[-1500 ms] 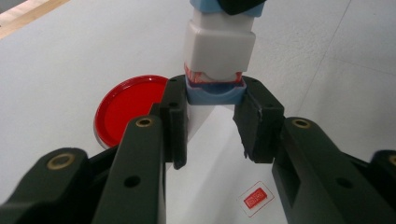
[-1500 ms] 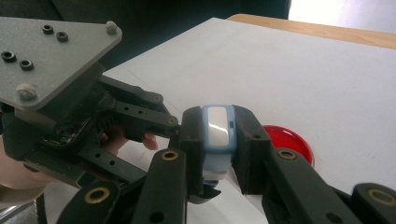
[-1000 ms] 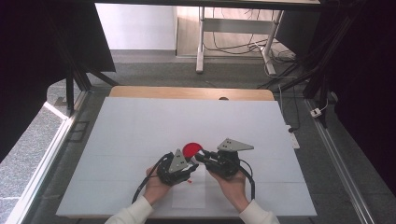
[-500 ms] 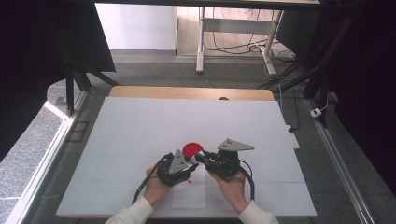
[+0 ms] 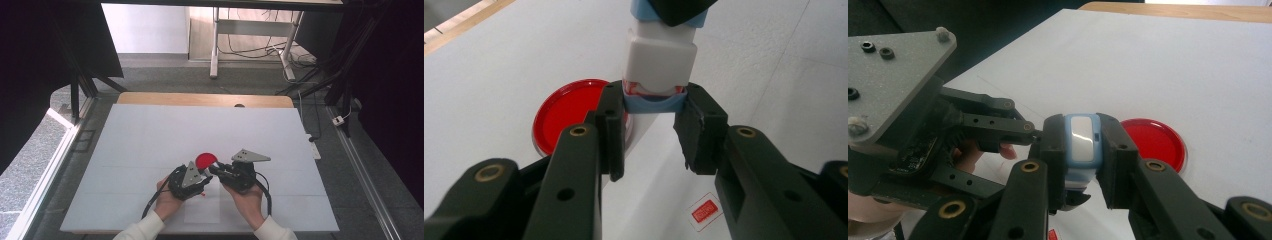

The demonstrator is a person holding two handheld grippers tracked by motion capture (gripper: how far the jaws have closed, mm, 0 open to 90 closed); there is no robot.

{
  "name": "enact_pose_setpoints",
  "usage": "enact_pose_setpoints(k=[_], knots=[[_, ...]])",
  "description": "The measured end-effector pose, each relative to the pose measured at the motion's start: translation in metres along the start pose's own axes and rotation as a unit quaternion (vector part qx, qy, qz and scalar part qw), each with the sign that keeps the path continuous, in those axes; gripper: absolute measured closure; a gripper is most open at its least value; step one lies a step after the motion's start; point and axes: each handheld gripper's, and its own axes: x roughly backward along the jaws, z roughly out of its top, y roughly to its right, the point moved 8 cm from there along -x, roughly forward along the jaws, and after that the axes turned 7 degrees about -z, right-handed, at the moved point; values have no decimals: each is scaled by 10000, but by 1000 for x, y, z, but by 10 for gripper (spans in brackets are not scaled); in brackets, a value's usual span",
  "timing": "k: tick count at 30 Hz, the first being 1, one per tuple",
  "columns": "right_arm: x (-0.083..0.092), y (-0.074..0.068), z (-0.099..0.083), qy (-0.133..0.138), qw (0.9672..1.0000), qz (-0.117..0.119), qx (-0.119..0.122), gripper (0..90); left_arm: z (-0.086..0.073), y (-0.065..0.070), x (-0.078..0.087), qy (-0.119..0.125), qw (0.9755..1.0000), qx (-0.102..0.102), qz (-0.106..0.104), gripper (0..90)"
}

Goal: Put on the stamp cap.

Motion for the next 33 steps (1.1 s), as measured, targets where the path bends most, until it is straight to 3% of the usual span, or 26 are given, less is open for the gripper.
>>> enact_pose_setpoints(k=[18, 33], knots=[[1, -1, 1, 24, 10000, -73, -3, 752, 0, 0, 1, 36, 10000, -64, 59, 651], [-1, 0, -2, -120, 9999, -71, -79, 752, -1, 0, 0, -40, 9997, -127, 181, 652]])
